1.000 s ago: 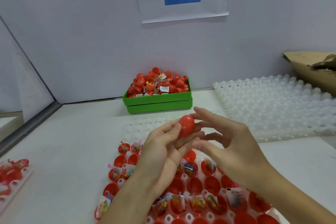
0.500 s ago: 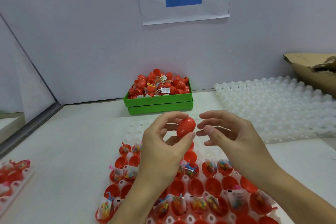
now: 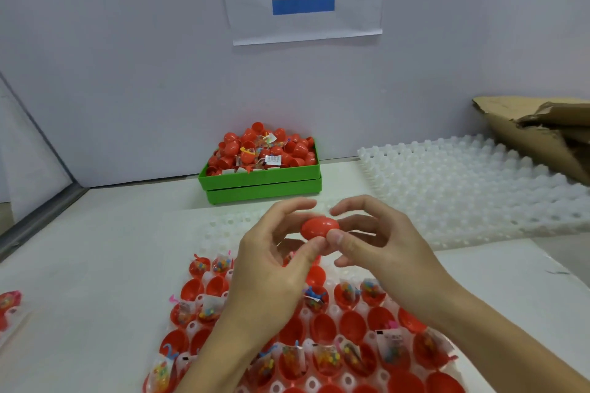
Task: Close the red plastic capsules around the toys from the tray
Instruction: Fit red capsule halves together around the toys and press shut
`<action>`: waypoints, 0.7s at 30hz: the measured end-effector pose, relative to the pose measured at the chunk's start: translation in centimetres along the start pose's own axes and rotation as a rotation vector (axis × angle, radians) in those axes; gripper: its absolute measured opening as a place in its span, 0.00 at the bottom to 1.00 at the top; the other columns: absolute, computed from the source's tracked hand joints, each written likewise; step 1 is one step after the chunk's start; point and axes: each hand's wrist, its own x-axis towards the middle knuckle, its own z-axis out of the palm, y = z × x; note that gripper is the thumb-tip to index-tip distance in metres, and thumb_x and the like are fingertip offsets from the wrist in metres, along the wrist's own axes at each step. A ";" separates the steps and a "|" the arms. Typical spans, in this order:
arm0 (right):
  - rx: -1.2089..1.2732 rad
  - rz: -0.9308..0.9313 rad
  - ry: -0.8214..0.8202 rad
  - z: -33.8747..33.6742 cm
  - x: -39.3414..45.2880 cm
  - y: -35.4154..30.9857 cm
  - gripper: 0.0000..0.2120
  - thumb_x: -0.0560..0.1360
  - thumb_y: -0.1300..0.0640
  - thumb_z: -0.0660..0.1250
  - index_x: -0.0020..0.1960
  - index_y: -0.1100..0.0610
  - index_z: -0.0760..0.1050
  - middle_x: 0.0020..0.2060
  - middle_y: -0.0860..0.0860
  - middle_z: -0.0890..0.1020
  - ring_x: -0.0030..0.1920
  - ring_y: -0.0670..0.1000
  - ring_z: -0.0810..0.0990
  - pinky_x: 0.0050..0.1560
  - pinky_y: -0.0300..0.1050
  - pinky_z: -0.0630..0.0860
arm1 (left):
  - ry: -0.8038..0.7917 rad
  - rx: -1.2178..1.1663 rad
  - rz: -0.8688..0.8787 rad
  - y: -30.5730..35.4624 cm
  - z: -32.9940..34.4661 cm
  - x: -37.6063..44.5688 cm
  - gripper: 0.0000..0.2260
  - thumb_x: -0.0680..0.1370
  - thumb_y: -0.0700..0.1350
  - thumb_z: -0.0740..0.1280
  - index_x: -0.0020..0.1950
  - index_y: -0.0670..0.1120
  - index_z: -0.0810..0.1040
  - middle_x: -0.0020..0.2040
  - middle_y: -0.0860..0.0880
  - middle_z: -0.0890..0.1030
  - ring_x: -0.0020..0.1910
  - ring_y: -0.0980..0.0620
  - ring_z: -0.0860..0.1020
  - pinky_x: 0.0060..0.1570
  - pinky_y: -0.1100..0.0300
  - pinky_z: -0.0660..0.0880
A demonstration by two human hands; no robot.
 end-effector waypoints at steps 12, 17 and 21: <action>0.372 0.241 0.179 -5.6 4.6 -0.7 0.09 0.78 0.68 0.66 0.57 0.67 0.76 0.48 0.62 0.83 0.45 0.57 0.85 0.47 0.41 0.82 | 0.011 0.000 -0.094 -0.8 0.0 0.4 0.15 0.71 0.55 0.66 0.57 0.57 0.79 0.52 0.61 0.84 0.52 0.60 0.82 0.52 0.54 0.79; 0.541 0.249 0.522 -12.7 11.6 -0.4 0.09 0.82 0.62 0.61 0.56 0.68 0.73 0.50 0.61 0.78 0.55 0.57 0.82 0.45 0.39 0.81 | 0.029 -0.003 -0.074 -1.4 0.2 0.4 0.11 0.69 0.56 0.66 0.50 0.63 0.81 0.49 0.60 0.85 0.50 0.60 0.82 0.45 0.61 0.80; 0.566 0.201 0.805 -19.6 17.5 -1.3 0.09 0.83 0.59 0.60 0.47 0.64 0.70 0.42 0.58 0.76 0.41 0.53 0.80 0.52 0.40 0.79 | 0.062 0.018 -0.055 -2.2 0.3 0.6 0.11 0.68 0.53 0.68 0.47 0.64 0.82 0.47 0.58 0.86 0.47 0.60 0.83 0.40 0.67 0.79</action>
